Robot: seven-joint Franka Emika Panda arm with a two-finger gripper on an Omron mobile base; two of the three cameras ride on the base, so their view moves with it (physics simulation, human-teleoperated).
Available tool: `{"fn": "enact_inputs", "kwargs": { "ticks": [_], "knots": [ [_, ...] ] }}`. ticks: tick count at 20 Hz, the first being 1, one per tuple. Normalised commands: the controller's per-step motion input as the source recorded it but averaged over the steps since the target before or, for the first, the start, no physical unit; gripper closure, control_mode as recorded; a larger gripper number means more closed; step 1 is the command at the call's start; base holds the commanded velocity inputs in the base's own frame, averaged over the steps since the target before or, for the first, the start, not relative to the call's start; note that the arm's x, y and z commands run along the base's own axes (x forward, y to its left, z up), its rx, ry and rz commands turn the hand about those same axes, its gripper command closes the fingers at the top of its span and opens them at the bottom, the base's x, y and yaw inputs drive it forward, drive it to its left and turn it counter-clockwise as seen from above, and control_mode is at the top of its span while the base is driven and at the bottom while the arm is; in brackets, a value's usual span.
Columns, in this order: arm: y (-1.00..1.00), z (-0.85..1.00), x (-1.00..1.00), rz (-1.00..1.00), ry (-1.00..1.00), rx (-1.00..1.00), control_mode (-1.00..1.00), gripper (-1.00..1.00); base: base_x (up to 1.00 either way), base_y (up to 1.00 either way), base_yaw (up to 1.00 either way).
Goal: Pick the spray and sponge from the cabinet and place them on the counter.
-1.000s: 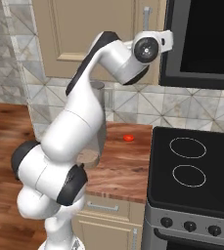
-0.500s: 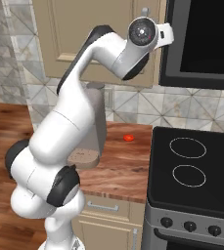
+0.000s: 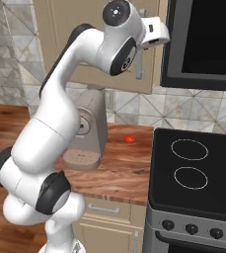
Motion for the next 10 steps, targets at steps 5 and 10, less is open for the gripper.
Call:
{"fn": "enact_inputs", "kwargs": {
  "ticks": [5,10],
  "knots": [
    [-0.03,-0.07,-0.65,-0.18,0.1,-0.06,-1.0,1.0,0.0,0.0,0.0],
    [-0.01,-0.1,-0.68,-0.18,0.08,-0.05,-1.0,1.0,0.0,0.0,0.0]
  ]
}}
